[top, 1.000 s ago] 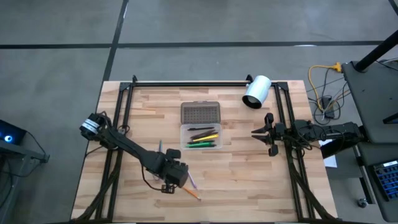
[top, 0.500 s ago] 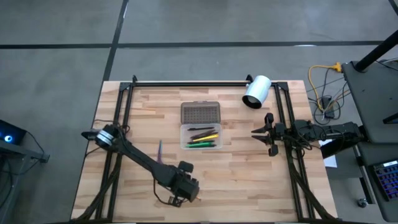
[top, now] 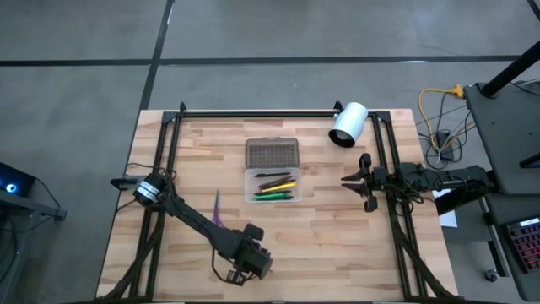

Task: Pick & place school supplies into a supply box
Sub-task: Put the orange pencil into the supply box

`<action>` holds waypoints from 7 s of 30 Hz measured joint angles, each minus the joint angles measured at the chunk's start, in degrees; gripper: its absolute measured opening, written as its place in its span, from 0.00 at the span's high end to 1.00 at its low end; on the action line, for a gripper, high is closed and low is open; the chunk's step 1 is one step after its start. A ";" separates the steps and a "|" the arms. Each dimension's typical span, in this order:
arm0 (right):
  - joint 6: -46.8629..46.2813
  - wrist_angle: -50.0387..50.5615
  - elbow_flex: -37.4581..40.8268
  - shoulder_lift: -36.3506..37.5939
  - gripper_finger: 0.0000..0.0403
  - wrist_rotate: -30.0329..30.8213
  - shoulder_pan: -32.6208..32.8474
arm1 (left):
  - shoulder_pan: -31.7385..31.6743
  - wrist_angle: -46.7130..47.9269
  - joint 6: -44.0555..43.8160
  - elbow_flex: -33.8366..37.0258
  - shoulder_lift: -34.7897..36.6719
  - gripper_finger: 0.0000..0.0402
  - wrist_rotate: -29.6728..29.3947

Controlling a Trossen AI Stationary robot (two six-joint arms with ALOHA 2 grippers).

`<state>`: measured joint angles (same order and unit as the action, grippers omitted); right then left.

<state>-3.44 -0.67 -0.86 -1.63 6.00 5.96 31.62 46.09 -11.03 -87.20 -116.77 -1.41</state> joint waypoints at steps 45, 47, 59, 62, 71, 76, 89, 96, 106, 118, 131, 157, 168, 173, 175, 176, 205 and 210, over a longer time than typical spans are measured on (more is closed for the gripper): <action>0.00 -0.02 0.00 -0.02 0.82 0.00 -0.01 | -0.02 -0.02 0.00 5.55 0.24 0.98 -0.21; 0.00 0.00 0.00 -0.02 0.83 0.00 -0.01 | -0.02 -0.05 0.00 5.55 0.24 0.98 -0.21; 0.00 0.00 0.00 -0.02 0.80 0.00 0.00 | -0.08 -0.06 0.00 5.00 0.22 0.98 -0.19; 0.00 0.00 0.00 -0.02 0.79 0.00 -0.01 | -0.11 0.02 0.00 4.85 0.20 0.98 -0.19; 0.00 0.00 0.00 -0.02 0.81 0.00 -0.01 | -0.11 0.11 -0.02 4.81 0.31 0.98 -0.19; 0.00 -0.01 0.00 -0.02 0.83 0.00 0.01 | -0.11 0.11 -0.02 4.81 0.57 0.98 -0.19; 0.00 -0.01 0.00 -0.02 0.79 0.00 0.00 | -0.15 -0.05 -0.02 4.76 1.55 0.99 -0.41; 0.00 -0.01 0.00 -0.02 0.80 0.00 0.00 | -0.15 0.24 -0.04 3.35 1.65 0.99 -0.15; 0.00 -0.02 0.00 -0.02 0.83 0.00 0.00 | -0.17 6.96 0.02 -1.83 1.75 0.99 -1.99; 0.00 -0.02 0.00 -0.02 0.80 0.00 -0.01 | -1.20 12.94 0.04 -5.32 1.75 0.99 -10.79; 0.00 -0.02 0.00 -0.02 0.83 0.00 0.01 | -2.46 17.39 0.00 -7.14 1.84 0.99 -24.55; 0.00 0.00 0.00 -0.02 0.82 0.00 0.01 | -10.88 18.78 -0.57 -8.35 1.86 0.99 -51.90; 0.00 -0.02 0.00 -0.02 0.79 0.00 -0.01 | -15.21 16.27 -3.02 -2.53 1.86 0.99 -54.40; 0.00 -0.02 0.00 -0.02 0.81 0.00 -0.01 | -17.24 10.72 -1.63 0.48 1.86 0.99 -54.41; 0.00 -0.02 0.00 -0.02 0.82 0.00 -0.01 | -18.00 8.08 -0.43 1.52 1.86 0.99 -54.40; 0.00 -0.02 0.00 -0.02 0.82 0.00 -0.01 | -18.29 6.75 0.91 2.11 1.86 0.99 -54.40; 0.00 -0.02 0.00 -0.02 0.83 0.00 0.00 | -18.91 -1.80 3.45 5.13 1.39 0.95 -54.08; 0.00 0.00 0.00 -0.02 0.81 0.00 -0.01 | -18.91 -1.82 3.45 5.13 1.38 0.91 -53.92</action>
<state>-3.44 -0.67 -0.86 -1.65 6.00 5.96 12.71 44.27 -7.57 -82.06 -115.39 -55.33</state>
